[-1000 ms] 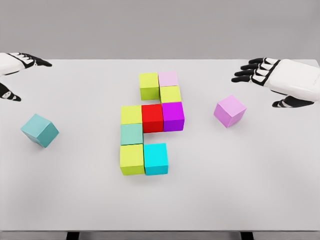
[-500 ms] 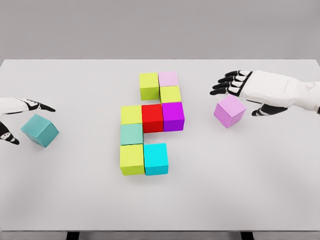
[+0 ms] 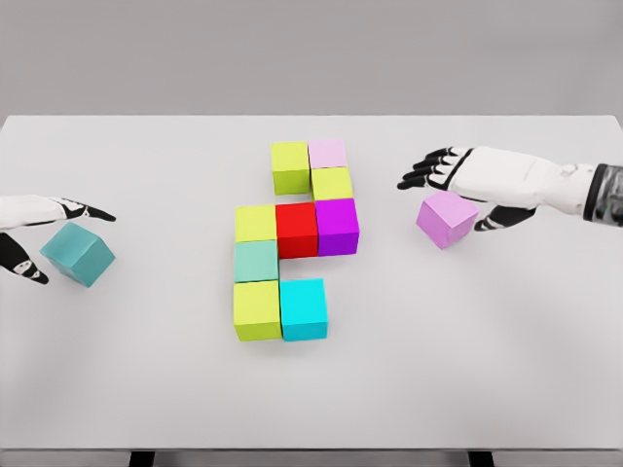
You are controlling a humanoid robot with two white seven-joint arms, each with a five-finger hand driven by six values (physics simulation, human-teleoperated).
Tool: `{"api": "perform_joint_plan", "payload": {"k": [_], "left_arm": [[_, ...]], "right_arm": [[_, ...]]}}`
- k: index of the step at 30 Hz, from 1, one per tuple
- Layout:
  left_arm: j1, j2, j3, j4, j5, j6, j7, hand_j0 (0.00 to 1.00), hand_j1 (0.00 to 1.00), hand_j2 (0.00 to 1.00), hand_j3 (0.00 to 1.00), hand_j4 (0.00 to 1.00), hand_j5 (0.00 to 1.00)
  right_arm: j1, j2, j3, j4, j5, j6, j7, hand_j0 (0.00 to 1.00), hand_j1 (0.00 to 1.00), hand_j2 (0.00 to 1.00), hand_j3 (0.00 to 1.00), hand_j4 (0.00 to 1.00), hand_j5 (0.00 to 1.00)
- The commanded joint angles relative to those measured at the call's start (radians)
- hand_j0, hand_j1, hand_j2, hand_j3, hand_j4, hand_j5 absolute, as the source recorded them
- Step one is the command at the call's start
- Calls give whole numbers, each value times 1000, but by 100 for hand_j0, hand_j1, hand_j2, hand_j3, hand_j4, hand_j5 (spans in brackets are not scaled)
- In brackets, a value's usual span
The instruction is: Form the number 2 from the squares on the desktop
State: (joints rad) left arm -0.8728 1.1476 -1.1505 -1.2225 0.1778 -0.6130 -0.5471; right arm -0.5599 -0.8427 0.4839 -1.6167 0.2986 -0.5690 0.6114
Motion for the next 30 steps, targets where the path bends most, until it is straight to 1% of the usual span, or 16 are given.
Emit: {"api": "perform_joint_plan", "payload": {"k": [1,2,4,6,8,12,14,16,19,21,22,24,26,28,30], "left_arm": [[0,-11,2,23,-3,2,1,100,100,100,100,100,100],[0,-12,2,29,-20,2,1,100,100,100,100,100,100],[0,-28,2,31,-32,2,1,100,100,100,100,100,100],[2,-32,2,43,-34,2,1,100,100,100,100,100,100],[8,-32,2,43,-35,2,1,100,100,100,100,100,100],[11,-32,2,52,-35,2,1,100,100,100,100,100,100],[11,-32,2,52,-41,2,1,100,100,100,100,100,100],[9,-32,3,54,-41,2,1,100,100,100,100,100,100],[6,-32,6,54,-41,2,1,100,100,100,100,100,100],[6,-34,6,63,-41,2,1,100,100,100,100,100,100],[8,-34,6,63,-41,2,1,99,99,99,99,99,99],[8,-42,5,64,-43,2,1,98,98,98,98,98,98],[8,-48,5,64,-43,2,1,95,95,95,95,95,95],[8,-51,6,64,-67,2,3,93,93,93,93,93,93],[6,-55,6,64,-70,2,4,92,92,92,92,92,92]], "right_arm": [[0,1,-10,3,2,-42,-1,100,100,100,100,100,100],[2,-1,-24,20,-1,-42,-1,100,100,100,100,100,100],[0,10,-21,54,-10,-42,-1,100,100,100,100,100,100],[-6,16,-10,55,-7,6,-1,100,100,100,100,100,100],[-6,17,-2,67,-6,8,-1,100,100,100,100,100,100],[-35,42,45,133,-6,9,-1,100,100,100,100,100,100],[-40,45,51,143,-6,8,-1,100,100,100,100,100,100],[-46,51,79,146,-3,9,-1,100,100,100,100,100,100],[-51,60,93,172,0,8,-1,100,100,100,100,100,100],[-77,73,125,207,0,8,-1,100,100,100,100,100,100],[-84,77,139,224,0,8,-1,100,100,100,100,100,100],[-89,83,144,232,0,8,-1,100,100,100,100,100,100],[-91,85,145,245,0,8,-1,100,100,100,100,100,100],[-92,91,145,256,0,8,-1,100,100,100,100,100,100],[-98,96,147,267,2,8,-1,100,100,100,100,100,100]]}}
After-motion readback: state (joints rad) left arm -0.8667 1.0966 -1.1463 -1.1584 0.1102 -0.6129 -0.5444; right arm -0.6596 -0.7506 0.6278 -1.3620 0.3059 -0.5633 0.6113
